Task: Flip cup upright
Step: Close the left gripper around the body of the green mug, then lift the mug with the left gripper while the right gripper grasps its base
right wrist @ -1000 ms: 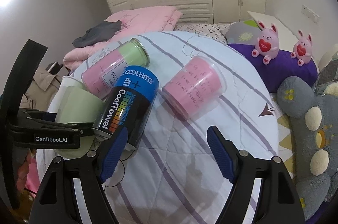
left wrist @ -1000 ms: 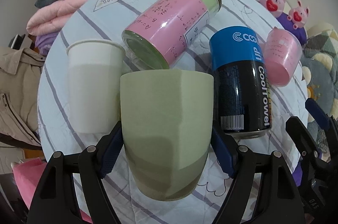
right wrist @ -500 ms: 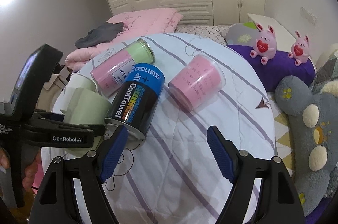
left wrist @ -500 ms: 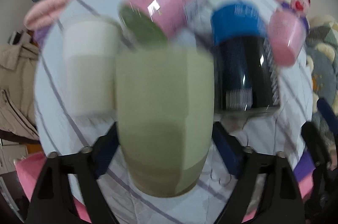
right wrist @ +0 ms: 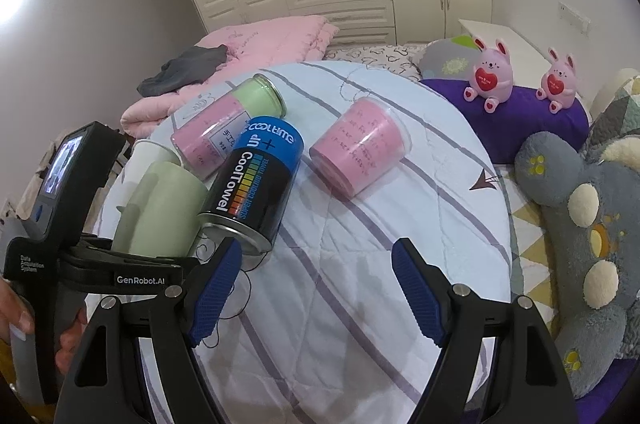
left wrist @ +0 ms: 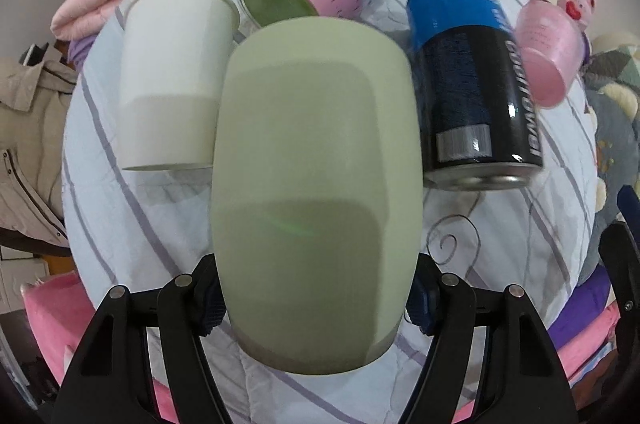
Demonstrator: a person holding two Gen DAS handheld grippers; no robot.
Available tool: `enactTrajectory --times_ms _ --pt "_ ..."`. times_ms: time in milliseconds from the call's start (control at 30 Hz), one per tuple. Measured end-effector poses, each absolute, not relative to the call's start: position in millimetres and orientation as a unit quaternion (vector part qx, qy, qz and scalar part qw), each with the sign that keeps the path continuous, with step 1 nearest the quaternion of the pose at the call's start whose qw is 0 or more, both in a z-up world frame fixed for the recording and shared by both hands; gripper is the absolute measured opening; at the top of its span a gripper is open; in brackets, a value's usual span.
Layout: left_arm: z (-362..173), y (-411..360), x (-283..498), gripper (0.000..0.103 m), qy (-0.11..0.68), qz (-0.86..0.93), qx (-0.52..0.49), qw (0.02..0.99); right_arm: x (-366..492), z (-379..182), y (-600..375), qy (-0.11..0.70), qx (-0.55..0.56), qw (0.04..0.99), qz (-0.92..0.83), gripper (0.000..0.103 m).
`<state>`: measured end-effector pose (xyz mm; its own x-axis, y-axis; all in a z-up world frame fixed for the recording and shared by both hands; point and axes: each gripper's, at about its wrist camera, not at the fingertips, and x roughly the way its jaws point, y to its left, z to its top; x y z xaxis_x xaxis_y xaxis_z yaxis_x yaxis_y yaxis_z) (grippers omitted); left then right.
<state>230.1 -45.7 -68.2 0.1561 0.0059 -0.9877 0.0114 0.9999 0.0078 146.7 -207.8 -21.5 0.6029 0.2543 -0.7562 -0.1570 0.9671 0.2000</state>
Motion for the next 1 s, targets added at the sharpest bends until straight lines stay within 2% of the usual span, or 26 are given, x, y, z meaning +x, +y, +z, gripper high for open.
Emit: enactTrajectory --times_ms 600,833,1000 --pt "-61 -42 149 0.072 0.637 -0.015 -0.022 0.771 96 -8 -206 0.412 0.04 0.903 0.114 0.079" --pt "-54 -52 117 0.084 0.612 -0.016 0.002 0.791 76 -10 -202 0.419 0.026 0.902 0.101 0.079" --pt "-40 -54 101 0.085 0.595 -0.02 0.013 0.803 63 -8 -200 0.415 0.023 0.904 0.097 0.079"
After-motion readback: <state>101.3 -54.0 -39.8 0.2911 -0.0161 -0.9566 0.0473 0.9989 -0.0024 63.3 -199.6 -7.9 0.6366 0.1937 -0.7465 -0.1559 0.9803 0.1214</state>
